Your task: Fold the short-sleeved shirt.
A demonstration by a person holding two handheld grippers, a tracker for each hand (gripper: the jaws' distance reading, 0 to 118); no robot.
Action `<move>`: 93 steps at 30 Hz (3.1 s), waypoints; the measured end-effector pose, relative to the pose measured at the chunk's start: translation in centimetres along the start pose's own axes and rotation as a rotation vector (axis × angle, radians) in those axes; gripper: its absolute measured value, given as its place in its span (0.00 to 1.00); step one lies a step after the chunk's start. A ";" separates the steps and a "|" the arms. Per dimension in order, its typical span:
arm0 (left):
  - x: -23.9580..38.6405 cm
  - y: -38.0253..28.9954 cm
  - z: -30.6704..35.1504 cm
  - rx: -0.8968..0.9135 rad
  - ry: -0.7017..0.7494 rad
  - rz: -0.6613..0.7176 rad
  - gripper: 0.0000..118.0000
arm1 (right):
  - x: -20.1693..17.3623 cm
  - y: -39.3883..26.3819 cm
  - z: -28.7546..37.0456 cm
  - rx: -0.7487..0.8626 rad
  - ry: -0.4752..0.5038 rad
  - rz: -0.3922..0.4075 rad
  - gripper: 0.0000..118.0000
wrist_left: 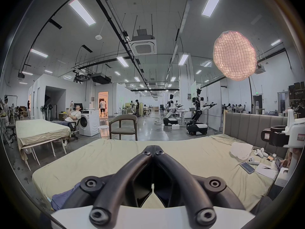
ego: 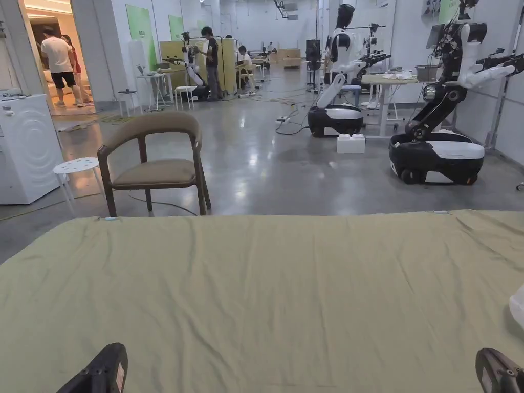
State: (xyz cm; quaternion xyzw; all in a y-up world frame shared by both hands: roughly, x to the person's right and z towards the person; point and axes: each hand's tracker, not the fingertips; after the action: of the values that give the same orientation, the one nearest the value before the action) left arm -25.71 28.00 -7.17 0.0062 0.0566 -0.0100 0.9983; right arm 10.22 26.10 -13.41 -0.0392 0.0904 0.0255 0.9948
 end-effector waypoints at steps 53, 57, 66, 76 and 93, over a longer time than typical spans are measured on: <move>2.6 -7.6 -0.9 -0.150 -0.096 -1.217 0.00 | -3.6 -8.0 0.3 -0.074 0.111 1.305 0.00; -1.0 0.0 -1.4 -0.098 -0.046 -0.417 0.00 | -0.2 -3.3 -0.8 -0.097 -0.041 0.517 0.00; -3.5 -2.0 -0.1 -0.145 -0.052 0.059 0.00 | 3.5 -3.8 -0.1 -0.103 -0.016 -0.126 0.00; -3.6 -1.7 0.4 -0.121 -0.043 0.029 0.00 | 0.7 -2.9 -1.0 -0.098 0.052 -0.077 0.00; -14.7 -6.0 1.0 -0.383 0.263 0.026 0.40 | -7.7 -3.3 -4.7 -0.141 0.349 -0.125 0.00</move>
State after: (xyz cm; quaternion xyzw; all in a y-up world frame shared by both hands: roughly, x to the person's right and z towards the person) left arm -40.34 22.29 -4.54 -0.1816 0.1870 0.0147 0.9653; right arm 2.04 22.11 -16.39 -0.1182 0.2569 -0.0372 0.9584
